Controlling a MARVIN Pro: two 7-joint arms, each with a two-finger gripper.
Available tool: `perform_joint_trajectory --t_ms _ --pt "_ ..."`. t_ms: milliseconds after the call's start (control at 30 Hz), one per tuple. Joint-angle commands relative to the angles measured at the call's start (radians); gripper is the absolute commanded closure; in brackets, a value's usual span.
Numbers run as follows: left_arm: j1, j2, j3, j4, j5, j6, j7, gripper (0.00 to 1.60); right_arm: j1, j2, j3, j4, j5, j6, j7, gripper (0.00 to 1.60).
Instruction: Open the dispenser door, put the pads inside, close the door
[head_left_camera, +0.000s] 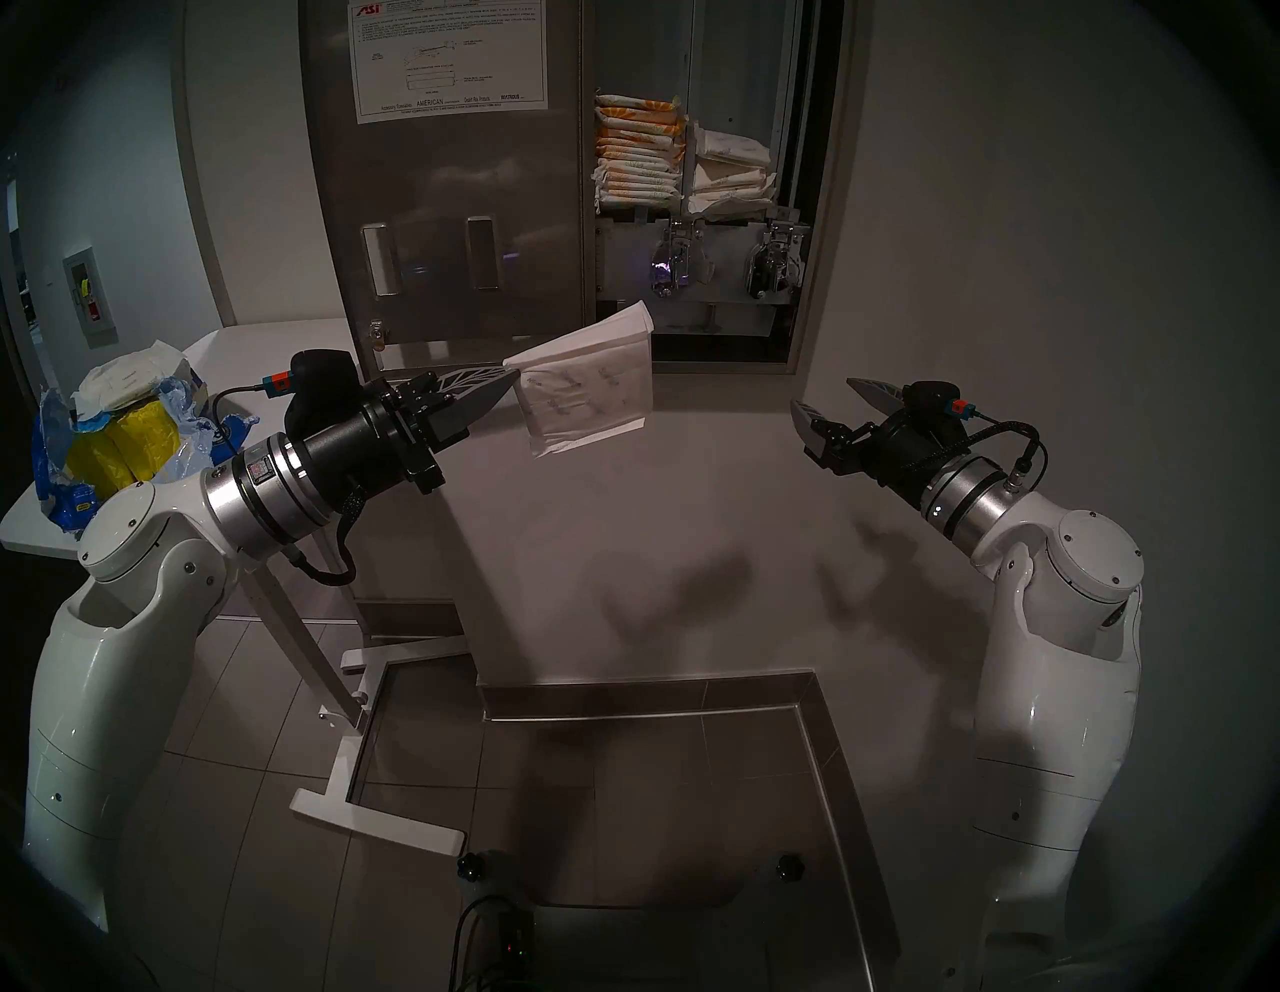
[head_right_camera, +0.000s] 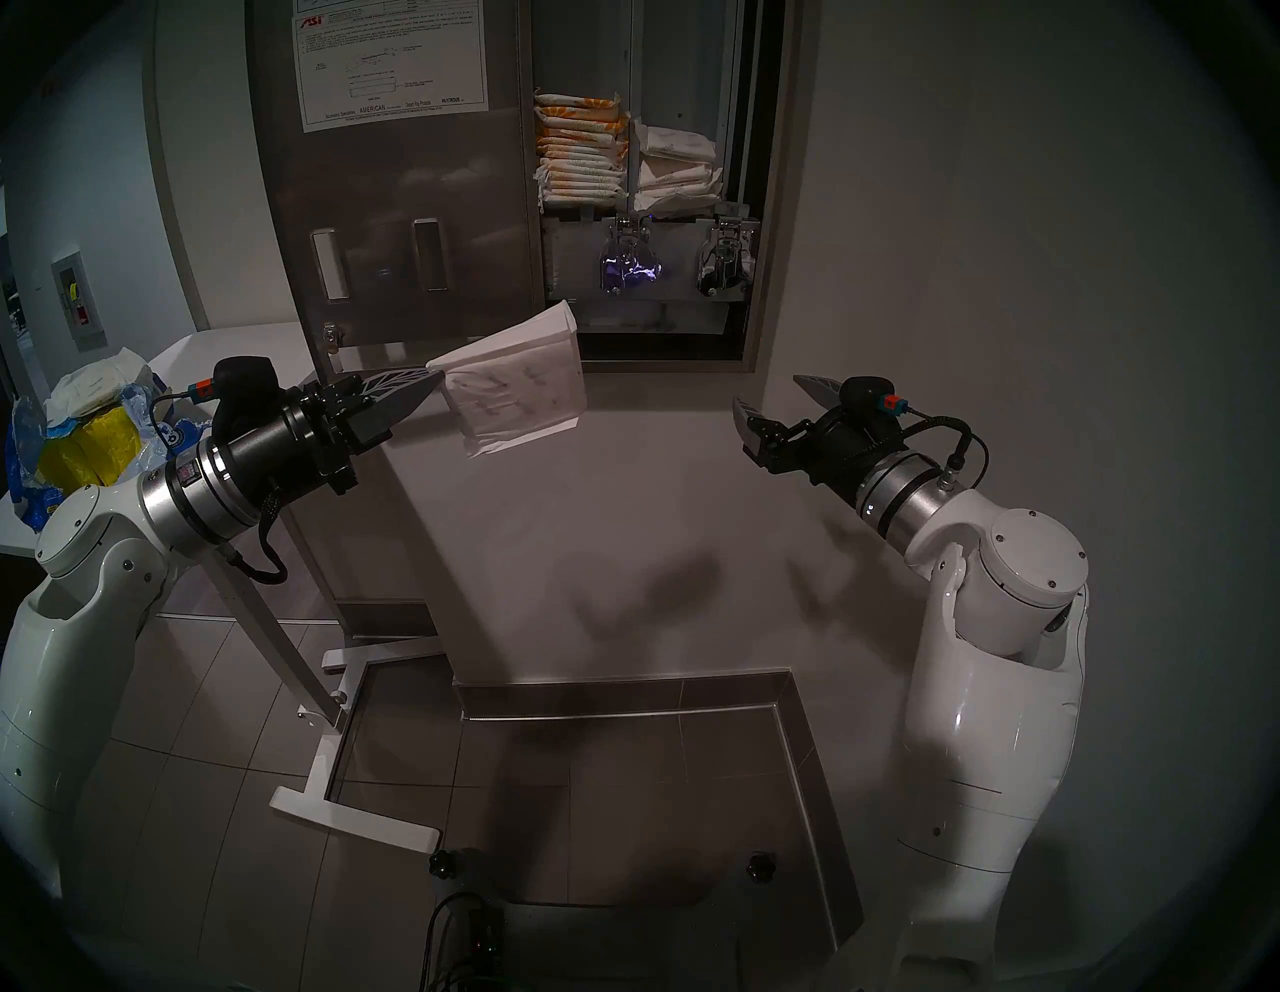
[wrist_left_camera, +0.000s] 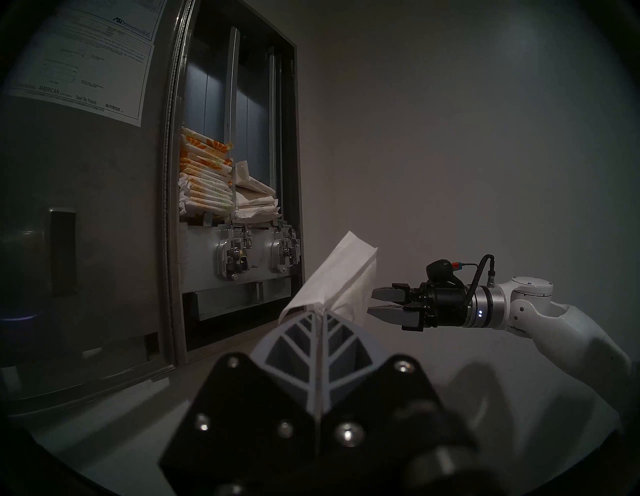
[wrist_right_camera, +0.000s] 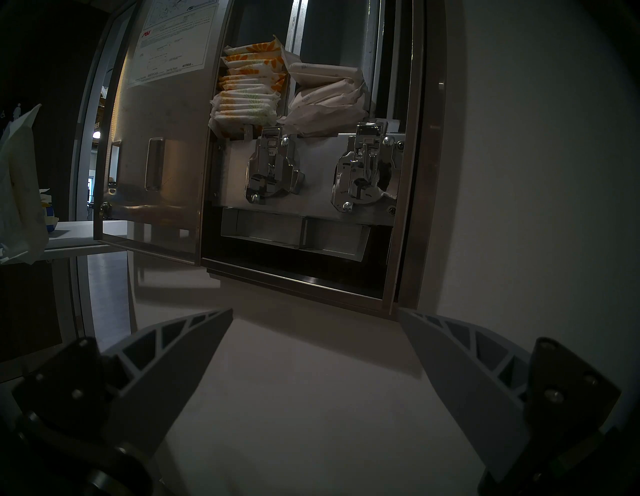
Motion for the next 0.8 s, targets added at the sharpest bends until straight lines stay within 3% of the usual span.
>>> perform_joint_trajectory --t_ms 0,433,767 --pt "-0.016 -0.018 -0.011 -0.039 0.013 0.000 0.068 1.60 0.021 0.000 -0.002 -0.031 0.007 -0.003 0.000 0.00" --pt "-0.013 -0.018 -0.009 -0.047 0.016 0.002 0.089 1.60 0.025 0.005 0.000 -0.029 0.009 -0.004 0.004 0.00" --pt "-0.012 -0.018 -0.008 -0.047 0.017 0.001 0.093 1.60 0.141 0.055 -0.044 0.003 0.041 0.040 0.076 0.00"
